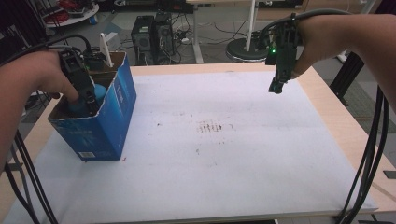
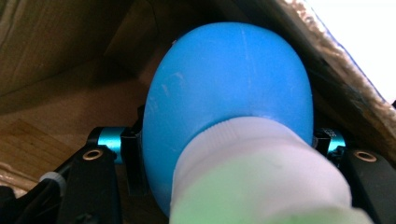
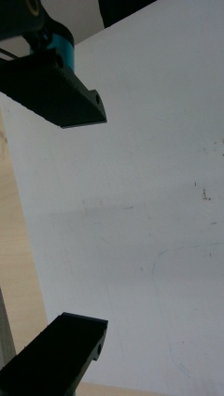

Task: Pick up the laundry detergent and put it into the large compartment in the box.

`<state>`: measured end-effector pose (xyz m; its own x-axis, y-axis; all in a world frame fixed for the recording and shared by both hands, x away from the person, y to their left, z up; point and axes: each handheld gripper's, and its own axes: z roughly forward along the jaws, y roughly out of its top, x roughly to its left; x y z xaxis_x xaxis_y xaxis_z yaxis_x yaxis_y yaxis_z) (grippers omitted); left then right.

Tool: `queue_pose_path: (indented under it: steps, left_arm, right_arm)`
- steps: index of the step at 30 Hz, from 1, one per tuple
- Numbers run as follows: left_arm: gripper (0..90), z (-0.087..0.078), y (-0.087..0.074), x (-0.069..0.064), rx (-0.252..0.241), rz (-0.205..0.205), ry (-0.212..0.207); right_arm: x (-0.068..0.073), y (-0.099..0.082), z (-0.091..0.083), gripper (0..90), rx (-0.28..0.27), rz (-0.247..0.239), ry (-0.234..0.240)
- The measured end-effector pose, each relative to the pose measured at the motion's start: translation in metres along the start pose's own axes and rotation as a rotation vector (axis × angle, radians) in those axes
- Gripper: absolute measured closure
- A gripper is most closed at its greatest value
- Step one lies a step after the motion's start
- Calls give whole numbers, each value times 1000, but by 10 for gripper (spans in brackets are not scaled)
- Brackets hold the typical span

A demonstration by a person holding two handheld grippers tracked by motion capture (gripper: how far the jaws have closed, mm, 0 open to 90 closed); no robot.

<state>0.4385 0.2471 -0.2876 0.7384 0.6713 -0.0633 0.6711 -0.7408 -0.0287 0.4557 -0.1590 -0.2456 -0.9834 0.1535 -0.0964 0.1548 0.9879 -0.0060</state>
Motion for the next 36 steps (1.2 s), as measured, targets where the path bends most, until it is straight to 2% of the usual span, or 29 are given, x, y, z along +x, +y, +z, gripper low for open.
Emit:
queue_pose_path:
  steps: [3, 7, 10, 12, 21, 27, 31, 34, 35, 36]
  left_arm:
    - [367, 0, 0, 1, -8, -4, -8]
    - [311, -1, 0, 2, -3, -15, -20]
    - [302, -2, 0, 1, -2, 4, -29]
    - [300, -4, 0, 0, 3, 11, -19]
    - [285, -14, -3, -2, 4, 22, -16]
    - [242, -33, -7, -3, -17, 9, -9]
    - [237, -49, -9, -7, -33, 16, -8]
    - [227, -56, -10, -9, -41, 19, 4]
    - [217, -67, -10, -12, -39, 22, 29]
    - [215, -70, -11, -13, -43, 19, 31]
  right_arm:
    - [0, 0, 0, 22, 2, 3, 2]
    - [-1, -1, 0, 22, 3, 3, 3]
    - [-1, -1, 0, 22, 2, 4, 3]
    - [-1, -1, 1, 22, 4, 3, 2]
    - [0, 0, 1, 22, 6, 2, 4]
    - [0, -1, 0, 22, 5, 3, 3]
    - [0, -1, 0, 22, 5, 6, 4]
    - [1, 0, 0, 23, 2, 6, 6]
    - [1, 2, -1, 22, -3, -2, 5]
    - [1, 2, -1, 22, -3, -4, 5]
